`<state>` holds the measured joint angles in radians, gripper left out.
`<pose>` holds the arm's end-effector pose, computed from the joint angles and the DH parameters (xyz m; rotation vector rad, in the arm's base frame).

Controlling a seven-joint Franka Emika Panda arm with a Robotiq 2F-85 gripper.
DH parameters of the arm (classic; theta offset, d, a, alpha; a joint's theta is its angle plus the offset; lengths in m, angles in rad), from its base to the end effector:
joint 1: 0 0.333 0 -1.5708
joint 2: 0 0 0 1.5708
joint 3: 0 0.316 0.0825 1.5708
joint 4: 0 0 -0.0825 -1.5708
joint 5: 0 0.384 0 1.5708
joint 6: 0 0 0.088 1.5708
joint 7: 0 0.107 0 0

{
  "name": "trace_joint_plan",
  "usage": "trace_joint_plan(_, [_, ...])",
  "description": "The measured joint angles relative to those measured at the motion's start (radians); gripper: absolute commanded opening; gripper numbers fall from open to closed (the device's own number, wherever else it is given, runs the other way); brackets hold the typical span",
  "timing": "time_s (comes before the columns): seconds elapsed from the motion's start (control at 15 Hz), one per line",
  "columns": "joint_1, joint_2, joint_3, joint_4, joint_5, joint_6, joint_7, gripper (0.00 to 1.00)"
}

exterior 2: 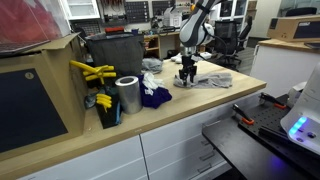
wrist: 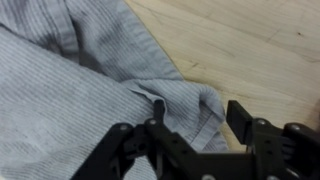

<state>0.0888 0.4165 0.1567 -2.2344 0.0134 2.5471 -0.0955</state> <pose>0.5176 0.1325 0.1760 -3.0352 -0.4890 0.1603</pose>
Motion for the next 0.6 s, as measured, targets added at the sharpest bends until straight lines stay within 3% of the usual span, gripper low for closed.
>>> trace_joint_plan(0.33, [0.0,-0.002,0.001,0.011,-0.001,0.0,-0.005,0.01])
trace_joint_plan(0.6, [-0.001,-0.009,0.001,0.015,-0.001,0.0,-0.01,0.01])
